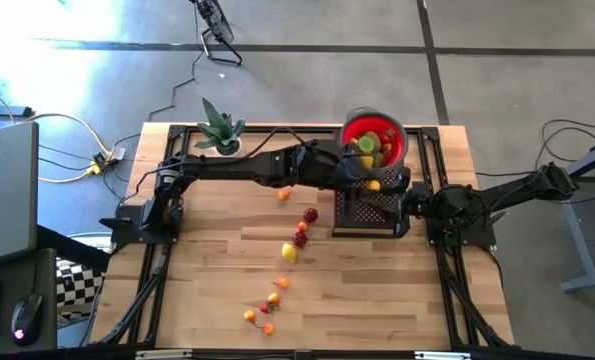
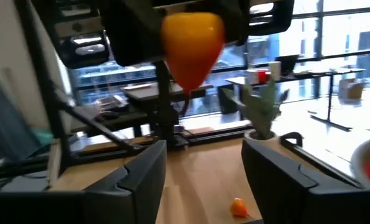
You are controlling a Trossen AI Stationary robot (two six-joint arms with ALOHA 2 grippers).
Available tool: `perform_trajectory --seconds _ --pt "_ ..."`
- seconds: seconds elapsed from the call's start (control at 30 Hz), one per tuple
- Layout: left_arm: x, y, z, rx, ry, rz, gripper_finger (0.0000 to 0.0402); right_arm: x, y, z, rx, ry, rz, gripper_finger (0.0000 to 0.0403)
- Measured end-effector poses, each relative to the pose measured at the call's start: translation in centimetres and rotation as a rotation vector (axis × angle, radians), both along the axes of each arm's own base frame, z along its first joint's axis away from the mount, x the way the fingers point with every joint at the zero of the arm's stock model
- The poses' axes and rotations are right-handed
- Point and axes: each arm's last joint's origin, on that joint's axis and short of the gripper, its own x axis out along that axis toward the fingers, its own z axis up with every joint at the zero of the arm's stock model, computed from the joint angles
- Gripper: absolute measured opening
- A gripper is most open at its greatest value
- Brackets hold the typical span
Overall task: Pick & Place Fruit
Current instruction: Put the pear into the strainer bowl on the shelf
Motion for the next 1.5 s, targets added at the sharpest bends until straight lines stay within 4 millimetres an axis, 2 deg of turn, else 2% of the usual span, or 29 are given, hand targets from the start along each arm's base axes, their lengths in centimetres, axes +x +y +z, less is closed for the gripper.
perform_trajectory --seconds 0.17,0.27,0.53,0.83,1.5 --pt "0.0 -1.2 0.0 0.038 -0.005 -0.026 0.0132 0.0 0.3 0.1 -0.013 -0.015 0.113 0.0196" --pt "0.0 -1.8 0.0 0.042 -0.006 -0.035 0.0132 0.0 0.3 0.1 -0.013 -0.018 0.117 0.019" --pt "0.1 -2.0 -0.1 0.066 -0.008 -0.043 0.0132 0.0 0.6 0.2 -0.01 -0.022 0.215 0.0177" --pt "1.7 -2.1 -2.3 0.048 0.01 -0.042 0.0132 0.0 0.7 0.1 -0.002 -0.018 0.23 0.0176" --pt "1.6 -2.0 -2.3 0.044 0.01 -0.04 0.0132 0.0 0.6 -0.1 -0.006 0.005 0.204 0.0173"
